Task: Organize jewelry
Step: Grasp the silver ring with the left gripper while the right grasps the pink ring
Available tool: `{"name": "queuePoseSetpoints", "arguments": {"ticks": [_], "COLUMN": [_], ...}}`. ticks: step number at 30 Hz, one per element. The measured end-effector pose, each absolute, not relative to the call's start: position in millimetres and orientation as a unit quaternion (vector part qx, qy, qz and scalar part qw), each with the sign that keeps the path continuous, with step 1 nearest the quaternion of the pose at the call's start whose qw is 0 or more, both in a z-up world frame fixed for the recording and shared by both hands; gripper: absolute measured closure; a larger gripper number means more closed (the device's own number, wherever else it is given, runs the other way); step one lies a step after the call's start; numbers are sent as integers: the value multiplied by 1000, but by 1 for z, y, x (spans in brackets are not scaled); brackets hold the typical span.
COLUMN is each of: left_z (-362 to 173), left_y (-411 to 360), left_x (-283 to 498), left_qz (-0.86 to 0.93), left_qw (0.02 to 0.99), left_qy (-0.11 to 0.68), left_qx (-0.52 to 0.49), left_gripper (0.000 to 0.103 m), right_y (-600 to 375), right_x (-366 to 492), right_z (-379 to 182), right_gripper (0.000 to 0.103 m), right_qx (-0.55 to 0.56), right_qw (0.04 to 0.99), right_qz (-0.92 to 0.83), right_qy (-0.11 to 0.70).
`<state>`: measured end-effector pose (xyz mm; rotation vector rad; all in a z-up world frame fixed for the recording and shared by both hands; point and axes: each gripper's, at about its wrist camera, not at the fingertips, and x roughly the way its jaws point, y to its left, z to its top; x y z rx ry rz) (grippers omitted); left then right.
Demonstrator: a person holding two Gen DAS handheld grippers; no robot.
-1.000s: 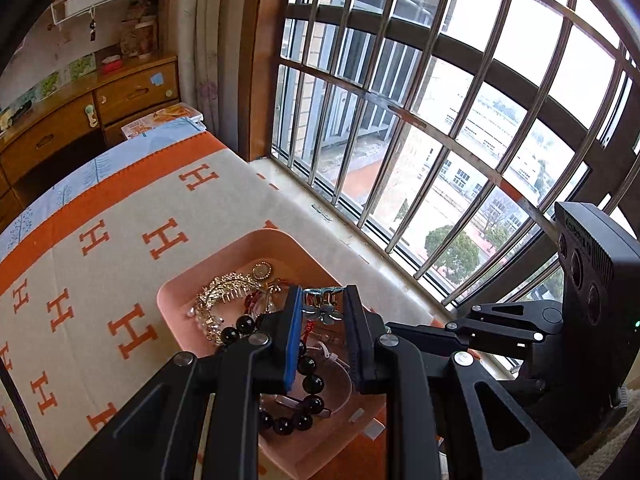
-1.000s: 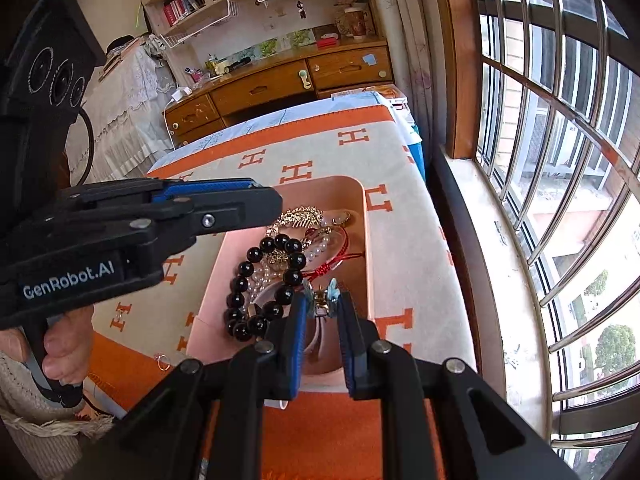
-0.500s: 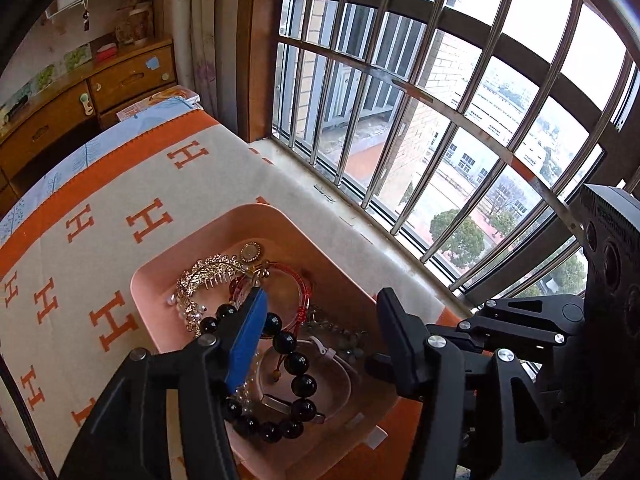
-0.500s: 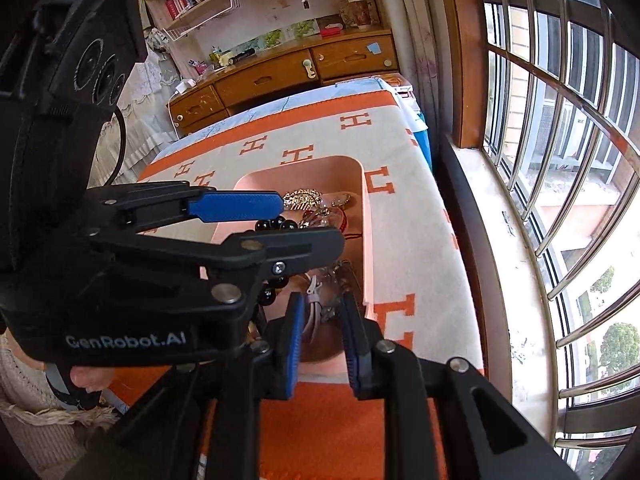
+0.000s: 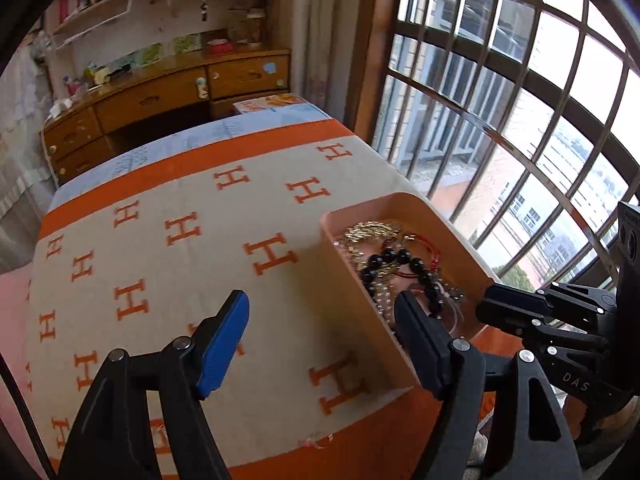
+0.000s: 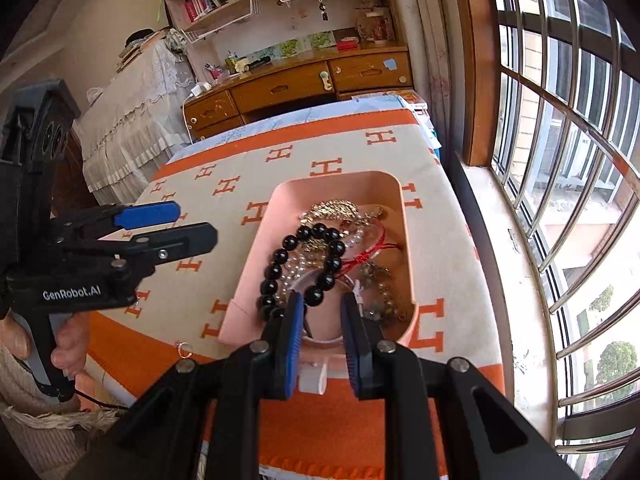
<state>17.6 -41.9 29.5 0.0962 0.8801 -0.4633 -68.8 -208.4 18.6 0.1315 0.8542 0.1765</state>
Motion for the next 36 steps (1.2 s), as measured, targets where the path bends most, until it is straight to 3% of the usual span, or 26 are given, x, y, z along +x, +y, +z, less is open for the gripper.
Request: {"name": "queuePoseSetpoints", "arguments": {"ticks": [8,13,24,36], "left_z": [75,64,-30,-59], "left_y": [84,120,132,119], "left_x": [-31,-48,-43,-25], "left_qz": [-98,-64,-109,-150], "left_qw": [931,931,882,864], "left_qy": [352,359,457,480], "left_qx": [-2,19,50,31], "left_gripper": [30,27,26,26], "right_y": [-128,-79,-54,-61], "right_x": [-75,-75,-91,-74], "right_z": [33,10,-40,-54], "right_gripper": [84,84,84,84], "right_qx": [-16,-52,-98,-20], "right_qw": [911,883,844,822], "right_qz": [145,195,207,222], "right_qy": [386,424,486,524]}}
